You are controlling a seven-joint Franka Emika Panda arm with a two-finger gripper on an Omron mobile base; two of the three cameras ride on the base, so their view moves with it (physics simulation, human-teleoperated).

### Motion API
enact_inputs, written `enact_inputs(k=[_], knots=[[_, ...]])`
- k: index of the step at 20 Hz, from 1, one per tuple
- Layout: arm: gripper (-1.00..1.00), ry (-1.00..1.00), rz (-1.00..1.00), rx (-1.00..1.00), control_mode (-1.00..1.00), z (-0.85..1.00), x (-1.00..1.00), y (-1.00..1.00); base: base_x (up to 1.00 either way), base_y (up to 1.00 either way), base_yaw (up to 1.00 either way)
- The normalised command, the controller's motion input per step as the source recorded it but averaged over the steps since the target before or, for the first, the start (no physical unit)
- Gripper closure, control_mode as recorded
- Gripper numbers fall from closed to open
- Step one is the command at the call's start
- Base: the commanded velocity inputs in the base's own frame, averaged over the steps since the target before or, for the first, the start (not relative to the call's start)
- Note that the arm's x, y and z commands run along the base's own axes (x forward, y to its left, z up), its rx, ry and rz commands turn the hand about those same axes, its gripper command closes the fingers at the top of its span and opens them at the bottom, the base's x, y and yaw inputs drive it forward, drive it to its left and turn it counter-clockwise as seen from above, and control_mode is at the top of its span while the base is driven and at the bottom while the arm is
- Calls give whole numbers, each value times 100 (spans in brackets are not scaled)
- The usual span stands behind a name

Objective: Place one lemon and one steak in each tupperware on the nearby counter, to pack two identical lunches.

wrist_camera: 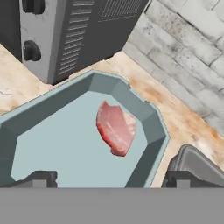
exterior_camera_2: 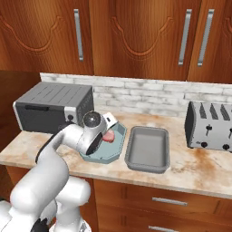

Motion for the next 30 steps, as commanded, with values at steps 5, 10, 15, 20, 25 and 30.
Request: enact_inputs(k=[5,10,15,20,25,30], knots=[[-100,1,-2,0,-100,99,-31,0,0,0,0],[-100,6,-10,0,-100,69,-43,-4,0,0,0],[-100,-2,-21,0,-100,-9,-63,-9,0,0,0],[-100,-12,-12,0,-100,-10,-75,0,0,0,0],[-100,-13,0,0,-100,20,-71,0,0,0,0],[-100,-13,2,0,-100,50,-62,0,0,0,0]])
